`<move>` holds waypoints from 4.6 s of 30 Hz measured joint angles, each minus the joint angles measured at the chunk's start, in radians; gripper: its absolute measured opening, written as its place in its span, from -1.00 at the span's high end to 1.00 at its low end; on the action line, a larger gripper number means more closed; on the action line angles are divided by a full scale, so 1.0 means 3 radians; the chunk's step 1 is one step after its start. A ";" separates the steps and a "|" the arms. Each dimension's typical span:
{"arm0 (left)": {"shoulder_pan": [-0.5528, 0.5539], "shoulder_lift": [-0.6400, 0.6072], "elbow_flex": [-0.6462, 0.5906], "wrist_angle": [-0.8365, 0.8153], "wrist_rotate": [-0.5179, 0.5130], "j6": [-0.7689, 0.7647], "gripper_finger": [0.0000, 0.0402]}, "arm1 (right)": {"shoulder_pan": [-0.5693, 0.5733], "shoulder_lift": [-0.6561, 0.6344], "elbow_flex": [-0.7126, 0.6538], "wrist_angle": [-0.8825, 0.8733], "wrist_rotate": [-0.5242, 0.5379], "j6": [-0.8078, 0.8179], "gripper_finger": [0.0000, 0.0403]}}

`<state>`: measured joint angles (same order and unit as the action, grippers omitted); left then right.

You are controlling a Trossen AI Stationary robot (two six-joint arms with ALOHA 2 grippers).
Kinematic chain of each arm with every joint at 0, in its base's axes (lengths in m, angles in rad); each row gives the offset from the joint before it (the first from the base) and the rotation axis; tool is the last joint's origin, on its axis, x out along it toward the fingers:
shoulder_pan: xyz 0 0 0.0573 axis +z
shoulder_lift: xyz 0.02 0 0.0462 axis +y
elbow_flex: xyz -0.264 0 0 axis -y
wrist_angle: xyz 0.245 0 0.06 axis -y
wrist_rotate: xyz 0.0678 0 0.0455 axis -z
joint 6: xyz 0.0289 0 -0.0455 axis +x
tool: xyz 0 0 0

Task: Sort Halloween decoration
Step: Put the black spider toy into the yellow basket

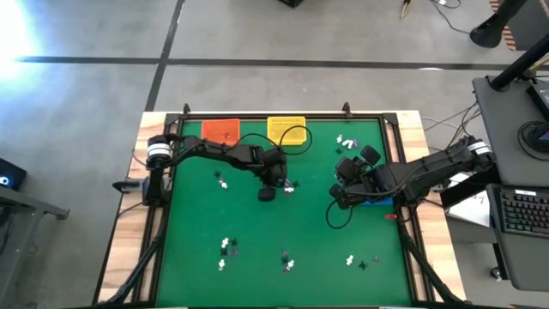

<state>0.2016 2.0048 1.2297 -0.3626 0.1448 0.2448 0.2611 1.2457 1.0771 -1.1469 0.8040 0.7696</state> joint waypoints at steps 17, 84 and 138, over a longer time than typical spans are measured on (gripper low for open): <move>-0.0008 -0.0092 -0.0015 -0.0090 -0.0006 0.0014 1.00 | 0.0000 0.0000 0.0000 0.0021 0.0025 0.0060 0.47; -0.0025 -0.0376 -0.0009 -0.0219 -0.0009 0.0098 0.88 | 0.0000 0.0000 0.0000 0.0013 0.0028 0.0052 0.47; -0.0053 0.0051 0.0071 0.0163 -0.0014 -0.0338 0.22 | 0.0001 0.0000 0.0000 -0.0004 -0.0002 0.0113 0.47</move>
<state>0.1856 2.0203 1.2508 -0.3136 0.1406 0.1433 0.2614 1.2458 1.0771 -1.1482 0.8034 0.8034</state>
